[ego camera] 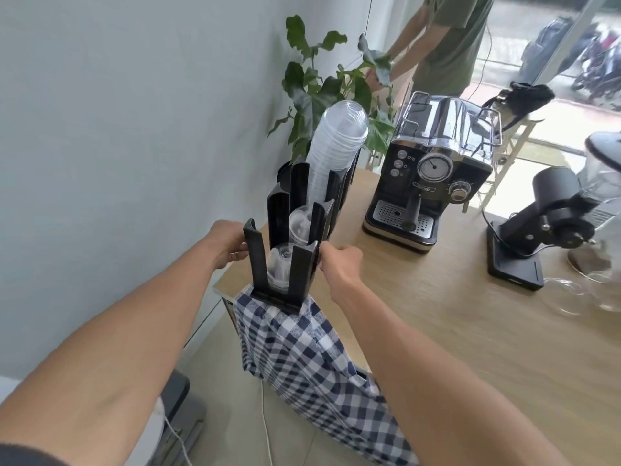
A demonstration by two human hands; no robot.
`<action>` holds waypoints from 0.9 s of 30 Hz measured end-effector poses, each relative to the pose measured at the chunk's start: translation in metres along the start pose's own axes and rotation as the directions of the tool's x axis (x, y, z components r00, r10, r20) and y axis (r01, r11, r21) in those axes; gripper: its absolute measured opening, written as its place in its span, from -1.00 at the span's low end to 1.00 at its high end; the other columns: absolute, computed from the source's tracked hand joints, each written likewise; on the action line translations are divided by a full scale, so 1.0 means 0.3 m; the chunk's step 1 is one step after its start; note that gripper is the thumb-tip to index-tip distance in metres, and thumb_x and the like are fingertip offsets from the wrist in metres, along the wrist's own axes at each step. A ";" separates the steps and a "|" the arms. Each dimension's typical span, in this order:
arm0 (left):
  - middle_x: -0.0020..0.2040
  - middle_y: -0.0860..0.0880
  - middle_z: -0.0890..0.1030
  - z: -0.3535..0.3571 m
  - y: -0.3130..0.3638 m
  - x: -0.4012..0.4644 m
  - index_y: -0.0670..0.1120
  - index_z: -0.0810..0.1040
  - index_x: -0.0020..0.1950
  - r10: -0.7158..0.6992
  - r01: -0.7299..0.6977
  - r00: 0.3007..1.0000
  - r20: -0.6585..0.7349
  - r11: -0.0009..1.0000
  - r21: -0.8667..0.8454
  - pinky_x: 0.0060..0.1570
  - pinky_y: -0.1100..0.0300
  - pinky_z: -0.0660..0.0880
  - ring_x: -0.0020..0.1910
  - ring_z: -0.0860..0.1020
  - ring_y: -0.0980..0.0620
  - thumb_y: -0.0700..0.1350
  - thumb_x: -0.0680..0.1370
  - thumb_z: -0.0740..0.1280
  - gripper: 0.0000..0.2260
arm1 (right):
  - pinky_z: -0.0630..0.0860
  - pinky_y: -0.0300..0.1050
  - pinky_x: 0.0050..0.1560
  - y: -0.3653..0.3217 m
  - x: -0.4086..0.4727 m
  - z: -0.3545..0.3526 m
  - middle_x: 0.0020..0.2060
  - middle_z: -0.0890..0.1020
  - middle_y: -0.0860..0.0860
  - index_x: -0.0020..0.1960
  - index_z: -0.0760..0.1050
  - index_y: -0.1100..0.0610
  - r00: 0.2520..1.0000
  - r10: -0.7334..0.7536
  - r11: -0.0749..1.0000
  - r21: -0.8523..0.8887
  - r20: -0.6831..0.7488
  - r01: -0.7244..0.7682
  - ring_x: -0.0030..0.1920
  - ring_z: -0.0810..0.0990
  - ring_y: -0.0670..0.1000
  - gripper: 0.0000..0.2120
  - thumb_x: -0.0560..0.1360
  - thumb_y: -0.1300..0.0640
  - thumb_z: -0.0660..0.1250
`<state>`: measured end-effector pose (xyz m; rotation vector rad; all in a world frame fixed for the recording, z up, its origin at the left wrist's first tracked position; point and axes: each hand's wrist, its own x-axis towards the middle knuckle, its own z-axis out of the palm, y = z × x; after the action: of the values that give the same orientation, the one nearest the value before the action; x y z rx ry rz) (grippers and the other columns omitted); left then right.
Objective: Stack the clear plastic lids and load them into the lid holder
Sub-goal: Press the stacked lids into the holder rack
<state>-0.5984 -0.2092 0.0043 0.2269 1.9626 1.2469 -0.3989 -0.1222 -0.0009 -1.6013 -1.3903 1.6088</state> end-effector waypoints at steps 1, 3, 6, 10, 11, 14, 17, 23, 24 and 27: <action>-0.10 -0.16 0.61 -0.003 0.037 -0.026 -0.18 0.62 0.06 0.044 -0.044 0.999 -0.028 0.999 0.008 -0.25 0.18 0.48 -0.24 0.56 -0.05 -0.28 0.53 0.36 -0.87 | 0.36 -0.11 -0.31 -0.030 -0.010 -0.019 -0.32 0.52 0.02 -0.18 0.45 0.15 0.998 -0.061 0.998 -0.019 -0.004 0.061 -0.34 0.43 0.01 -0.90 0.49 0.18 0.33; -0.13 -0.16 0.57 -0.008 0.119 -0.083 -0.16 0.58 0.00 0.154 -0.150 0.986 -0.071 0.987 0.055 -0.25 0.15 0.44 -0.17 0.53 -0.08 -0.30 0.49 0.35 -0.88 | 0.39 -0.13 -0.28 -0.098 -0.036 -0.056 -0.23 0.57 -0.02 -0.04 0.53 0.16 0.980 -0.200 0.978 -0.054 -0.003 0.199 -0.24 0.50 -0.02 -0.93 0.54 0.16 0.32; -0.13 -0.14 0.61 -0.003 0.216 -0.163 -0.12 0.57 -0.06 0.313 -0.293 0.941 -0.128 0.944 0.154 -0.20 0.11 0.48 -0.15 0.58 -0.07 -0.24 0.48 0.34 -0.93 | 0.48 -0.13 -0.12 -0.186 -0.068 -0.116 -0.10 0.62 -0.04 0.09 0.54 0.09 0.925 -0.378 0.919 -0.102 0.039 0.380 -0.08 0.59 0.00 -0.89 0.57 0.14 0.32; 0.15 -0.10 0.70 0.087 0.290 -0.281 -0.09 0.66 0.23 0.504 -0.421 0.850 -0.155 0.825 0.376 0.27 0.02 0.56 0.16 0.64 -0.09 -0.09 0.49 0.37 -0.67 | 0.53 -0.13 -0.04 -0.246 -0.087 -0.241 0.01 0.62 0.03 0.29 0.51 0.14 0.873 -0.483 0.857 -0.167 0.069 0.487 -0.05 0.58 0.01 -0.76 0.63 0.18 0.31; 0.20 -0.09 0.69 0.129 0.300 -0.319 -0.10 0.65 0.28 0.538 -0.450 0.832 -0.137 0.798 0.401 0.30 0.04 0.54 0.20 0.62 -0.09 -0.09 0.51 0.35 -0.65 | 0.56 -0.10 0.00 -0.249 -0.089 -0.280 0.03 0.61 0.03 0.33 0.50 0.15 0.867 -0.494 0.849 -0.181 0.065 0.497 -0.04 0.58 0.01 -0.73 0.64 0.17 0.31; 0.21 -0.12 0.69 0.287 0.304 -0.414 -0.11 0.62 0.36 0.603 -0.518 0.795 -0.066 0.732 0.442 0.28 0.05 0.53 0.21 0.62 -0.14 -0.12 0.54 0.34 -0.62 | 0.55 -0.04 0.04 -0.227 -0.085 -0.422 0.07 0.62 0.03 0.35 0.49 0.13 0.862 -0.506 0.833 -0.236 0.040 0.500 -0.01 0.61 0.01 -0.71 0.64 0.14 0.31; 0.17 -0.12 0.69 0.463 0.278 -0.485 -0.12 0.57 0.41 0.609 -0.553 0.793 0.030 0.698 0.456 0.22 0.10 0.51 0.18 0.62 -0.12 -0.15 0.55 0.34 -0.59 | 0.54 -0.04 0.02 -0.178 -0.076 -0.593 0.05 0.62 0.03 0.34 0.51 0.14 0.856 -0.517 0.819 -0.292 0.001 0.495 -0.01 0.60 0.01 -0.71 0.62 0.16 0.30; 0.09 0.01 0.68 0.864 0.205 -0.614 -0.06 0.58 0.39 0.567 -0.585 0.800 0.195 0.667 0.461 0.25 0.17 0.48 0.13 0.61 -0.03 -0.05 0.50 0.36 -0.56 | 0.59 0.04 0.15 -0.049 -0.040 -0.996 0.09 0.63 0.08 0.37 0.50 0.15 0.892 -0.442 0.856 -0.344 -0.096 0.387 0.10 0.62 0.11 -0.67 0.62 0.16 0.31; 0.10 0.01 0.70 0.939 0.193 -0.637 -0.03 0.59 0.38 0.570 -0.596 0.794 0.213 0.658 0.461 0.27 0.12 0.51 0.12 0.62 -0.03 -0.02 0.48 0.36 -0.55 | 0.60 0.10 0.20 -0.026 -0.028 -1.068 0.08 0.64 0.07 0.36 0.51 0.15 0.896 -0.428 0.865 -0.344 -0.123 0.366 0.12 0.62 0.12 -0.67 0.61 0.15 0.32; 0.07 -0.03 0.71 1.179 0.152 -0.694 -0.09 0.61 0.35 0.560 -0.610 0.789 0.252 0.665 0.432 0.25 0.11 0.53 0.16 0.64 -0.07 -0.11 0.47 0.40 -0.57 | 0.58 0.10 0.22 0.048 0.000 -1.290 0.01 0.64 0.04 0.29 0.55 0.15 0.898 -0.402 0.872 -0.375 -0.180 0.315 0.11 0.63 0.14 -0.72 0.59 0.15 0.33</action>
<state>-0.2234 -0.0517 0.0754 1.2573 2.1663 1.0328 -0.0355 -0.0046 0.0629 -1.5397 -1.7656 0.9488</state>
